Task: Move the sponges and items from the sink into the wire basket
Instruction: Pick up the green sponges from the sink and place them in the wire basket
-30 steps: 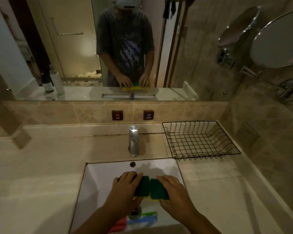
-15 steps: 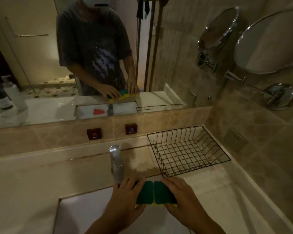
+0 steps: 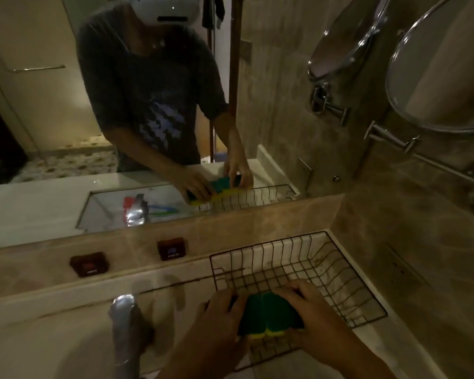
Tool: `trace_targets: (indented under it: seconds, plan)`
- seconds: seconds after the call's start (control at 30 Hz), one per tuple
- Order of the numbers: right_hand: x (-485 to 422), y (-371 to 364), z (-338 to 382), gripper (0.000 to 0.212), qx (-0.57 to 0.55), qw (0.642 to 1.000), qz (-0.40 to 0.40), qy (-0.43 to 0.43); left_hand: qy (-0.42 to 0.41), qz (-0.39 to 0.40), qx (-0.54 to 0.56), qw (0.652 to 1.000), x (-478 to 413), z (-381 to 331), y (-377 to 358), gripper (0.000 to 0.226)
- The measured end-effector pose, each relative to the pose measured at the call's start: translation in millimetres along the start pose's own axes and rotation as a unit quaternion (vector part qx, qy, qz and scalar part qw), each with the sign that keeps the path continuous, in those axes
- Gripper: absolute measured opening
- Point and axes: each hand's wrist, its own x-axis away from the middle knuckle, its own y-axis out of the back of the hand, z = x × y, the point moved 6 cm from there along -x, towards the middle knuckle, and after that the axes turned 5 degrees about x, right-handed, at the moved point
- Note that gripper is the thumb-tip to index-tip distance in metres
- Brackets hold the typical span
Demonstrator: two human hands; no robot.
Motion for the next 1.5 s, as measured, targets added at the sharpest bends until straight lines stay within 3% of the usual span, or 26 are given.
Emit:
trace_targets:
  seconds: [0.13,0.43,0.77,0.97,1.1,1.27,1.37,1.5]
  plan:
    - [-25,-9,-52,0.074,-0.008,0.999,0.050,0.006,0.006,0.016,-0.014,1.000,-45,1,-29,0.068]
    - [-96,-21,-108,0.059,0.098,0.992,-0.027,0.076,0.062,-0.016,-0.119,0.991,-120,14,-44,0.063]
    - [-124,-60,-125,0.059,0.132,0.983,-0.032,0.123,0.103,0.034,-0.173,0.979,-141,33,-75,0.061]
    - [-125,-61,-126,0.051,0.119,0.986,-0.040,0.111,0.135,0.044,-0.149,0.979,-145,32,-77,0.062]
    - [-124,-61,-133,0.046,0.053,0.998,-0.019,0.011,0.152,0.079,-0.102,0.980,-140,32,-79,0.068]
    - [-112,-65,-126,0.056,0.146,0.987,0.059,0.040,0.178,0.124,-0.033,0.976,-131,32,-69,0.055]
    - [-101,-58,-113,0.059,0.106,0.992,0.060,0.017,0.174,0.063,-0.002,0.983,-119,24,-49,0.044]
    - [-75,-43,-68,0.043,-0.030,0.999,0.018,-0.019,0.141,-0.041,0.042,0.988,-82,5,-13,0.032]
